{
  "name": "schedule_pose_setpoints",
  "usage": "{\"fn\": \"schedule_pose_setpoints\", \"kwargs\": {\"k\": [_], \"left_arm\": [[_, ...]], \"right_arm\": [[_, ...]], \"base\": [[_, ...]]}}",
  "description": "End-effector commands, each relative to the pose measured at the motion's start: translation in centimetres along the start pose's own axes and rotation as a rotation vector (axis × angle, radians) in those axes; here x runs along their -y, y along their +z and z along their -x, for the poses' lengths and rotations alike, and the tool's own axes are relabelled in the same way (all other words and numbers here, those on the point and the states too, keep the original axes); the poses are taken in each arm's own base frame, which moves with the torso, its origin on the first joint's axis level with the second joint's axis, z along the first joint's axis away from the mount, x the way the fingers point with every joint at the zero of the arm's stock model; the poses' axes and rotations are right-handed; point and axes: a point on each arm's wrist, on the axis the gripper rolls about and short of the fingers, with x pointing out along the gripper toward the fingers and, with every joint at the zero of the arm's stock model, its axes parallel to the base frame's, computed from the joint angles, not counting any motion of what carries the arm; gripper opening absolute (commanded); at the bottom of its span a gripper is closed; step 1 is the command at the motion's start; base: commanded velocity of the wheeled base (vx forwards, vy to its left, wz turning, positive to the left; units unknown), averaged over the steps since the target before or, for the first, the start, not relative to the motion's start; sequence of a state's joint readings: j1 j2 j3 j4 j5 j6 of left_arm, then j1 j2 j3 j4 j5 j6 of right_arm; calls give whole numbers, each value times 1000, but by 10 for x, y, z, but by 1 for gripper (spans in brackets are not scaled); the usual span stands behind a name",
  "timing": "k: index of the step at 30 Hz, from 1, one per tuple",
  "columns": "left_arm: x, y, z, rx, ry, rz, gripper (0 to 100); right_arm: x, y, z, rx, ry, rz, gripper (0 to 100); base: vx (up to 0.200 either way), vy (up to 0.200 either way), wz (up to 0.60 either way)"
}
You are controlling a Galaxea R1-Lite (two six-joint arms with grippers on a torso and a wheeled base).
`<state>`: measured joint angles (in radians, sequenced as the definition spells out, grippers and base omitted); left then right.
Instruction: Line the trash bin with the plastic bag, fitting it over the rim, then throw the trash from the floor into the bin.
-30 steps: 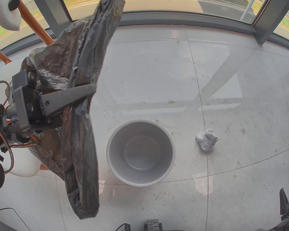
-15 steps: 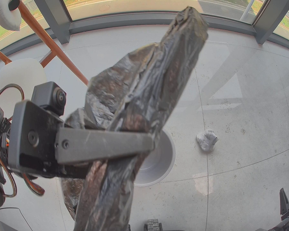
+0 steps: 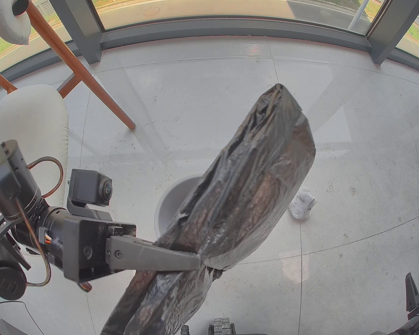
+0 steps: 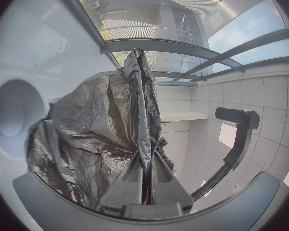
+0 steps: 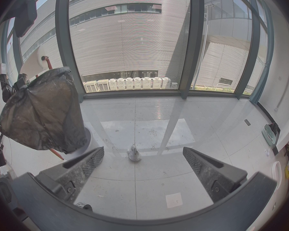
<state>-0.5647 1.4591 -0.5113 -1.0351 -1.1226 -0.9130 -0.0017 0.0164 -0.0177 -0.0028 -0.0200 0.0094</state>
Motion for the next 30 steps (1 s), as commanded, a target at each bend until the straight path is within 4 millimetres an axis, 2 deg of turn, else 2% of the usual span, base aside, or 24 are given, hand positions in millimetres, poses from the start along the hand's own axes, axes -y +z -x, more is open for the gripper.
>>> {"fn": "schedule_pose_setpoints", "kwargs": {"k": [1, 6, 15, 16, 19, 23, 27, 30], "left_arm": [[-45, 7, 20, 10, 80, -6, 0], [-51, 21, 26, 38, 99, -59, 0], [-36, 53, 37, 79, 89, -179, 0], [-32, 62, 43, 97, 94, -188, 0], [-25, 72, 54, 113, 97, -167, 0], [-11, 74, 72, 109, 98, -174, 0], [-9, 66, 85, 92, 102, -161, 0], [-8, 65, 87, 94, 106, -160, 0]], "right_arm": [[0, -5, -1, -13, 0, 0, 100], [0, -5, -1, -13, 0, 0, 100], [0, -5, -1, -13, 2, 0, 100], [0, -5, -1, -13, 2, 0, 100], [0, -5, -1, -13, 0, 0, 100], [0, -5, -1, -13, 0, 2, 100], [0, -5, -1, -13, 0, 2, 100], [0, -5, -1, -13, 0, 2, 100]], "base": [[0, 0, 0], [0, 0, 0], [0, 0, 0], [0, 0, 0], [0, 0, 0], [0, 0, 0], [0, 0, 0], [0, 0, 0]]}}
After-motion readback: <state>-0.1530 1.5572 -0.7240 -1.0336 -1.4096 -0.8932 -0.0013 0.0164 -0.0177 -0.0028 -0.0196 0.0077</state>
